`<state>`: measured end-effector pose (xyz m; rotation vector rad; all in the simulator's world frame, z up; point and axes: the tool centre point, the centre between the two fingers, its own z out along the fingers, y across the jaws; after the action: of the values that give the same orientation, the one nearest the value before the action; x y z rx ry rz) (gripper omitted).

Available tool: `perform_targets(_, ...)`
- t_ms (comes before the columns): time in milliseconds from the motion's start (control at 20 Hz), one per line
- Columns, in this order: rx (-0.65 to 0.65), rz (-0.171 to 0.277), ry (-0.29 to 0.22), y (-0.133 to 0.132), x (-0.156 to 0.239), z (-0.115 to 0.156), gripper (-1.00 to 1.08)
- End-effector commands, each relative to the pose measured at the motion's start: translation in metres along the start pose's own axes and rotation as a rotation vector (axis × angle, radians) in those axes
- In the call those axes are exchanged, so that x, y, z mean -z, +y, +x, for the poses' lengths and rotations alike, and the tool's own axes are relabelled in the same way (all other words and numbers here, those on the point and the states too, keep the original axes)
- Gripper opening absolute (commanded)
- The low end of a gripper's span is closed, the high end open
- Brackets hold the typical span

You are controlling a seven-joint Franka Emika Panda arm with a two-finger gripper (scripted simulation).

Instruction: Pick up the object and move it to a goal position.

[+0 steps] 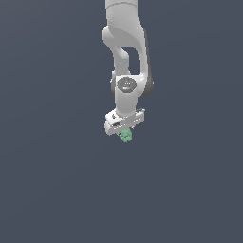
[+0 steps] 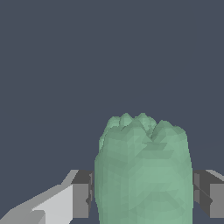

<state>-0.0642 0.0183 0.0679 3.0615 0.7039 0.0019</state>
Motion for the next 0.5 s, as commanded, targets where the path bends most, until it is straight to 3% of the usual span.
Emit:
perform_targets(0,0.001,0.000,0.000,0.000,0.000,0.000,-1.00)
perform_targets(450,0.001,0.000,0.000,0.009,0.019,-0.009,-1.00)
